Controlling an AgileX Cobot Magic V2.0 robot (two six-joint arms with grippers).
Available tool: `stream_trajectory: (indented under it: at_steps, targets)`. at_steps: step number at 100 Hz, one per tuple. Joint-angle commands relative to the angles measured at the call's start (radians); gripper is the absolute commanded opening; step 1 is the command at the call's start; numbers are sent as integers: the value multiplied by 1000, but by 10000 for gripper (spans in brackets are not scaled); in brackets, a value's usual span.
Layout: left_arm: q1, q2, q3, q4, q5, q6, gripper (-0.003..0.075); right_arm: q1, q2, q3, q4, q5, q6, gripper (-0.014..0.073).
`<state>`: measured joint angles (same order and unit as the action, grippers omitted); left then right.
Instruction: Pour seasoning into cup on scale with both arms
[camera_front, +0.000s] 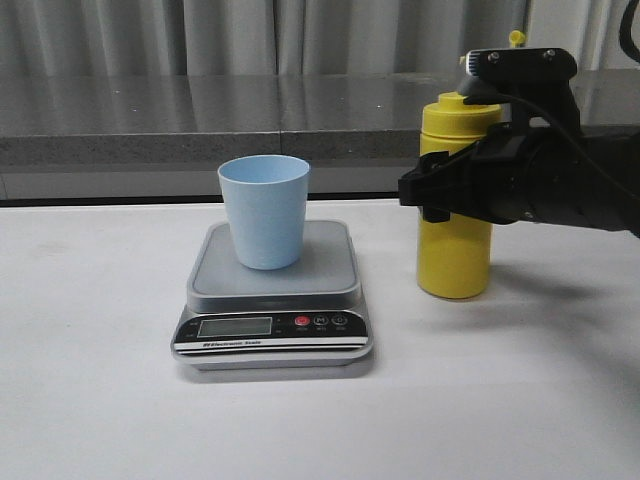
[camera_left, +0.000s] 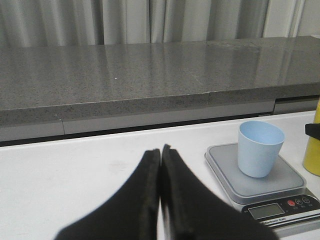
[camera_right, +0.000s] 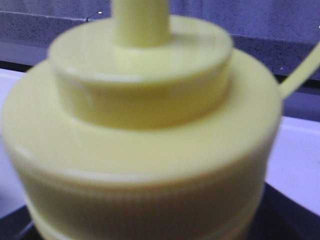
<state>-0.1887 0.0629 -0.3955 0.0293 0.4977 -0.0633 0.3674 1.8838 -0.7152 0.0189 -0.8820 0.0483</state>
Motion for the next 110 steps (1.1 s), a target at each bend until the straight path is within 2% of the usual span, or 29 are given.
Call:
stream_trajectory:
  at_steps: [1, 50, 78, 92, 100, 110]
  targets:
    - [5, 13, -26, 0, -78, -6, -20, -7, -44, -16, -1, -71, 7, 610]
    - [5, 13, -26, 0, -78, -6, -20, -6, -132, 81, -1, -62, 7, 612]
    - [5, 13, -26, 0, -78, -6, -20, -1, -266, 202, -2, -52, 7, 612]
    - [5, 13, -26, 0, -78, -6, -20, -1, -352, 247, -2, -2, 7, 608]
    - [5, 13, -26, 0, -78, -6, -20, -1, -413, 264, -3, 57, 7, 561]
    - [5, 13, -26, 0, -78, -6, -20, -1, -490, 281, -3, 130, 7, 430]
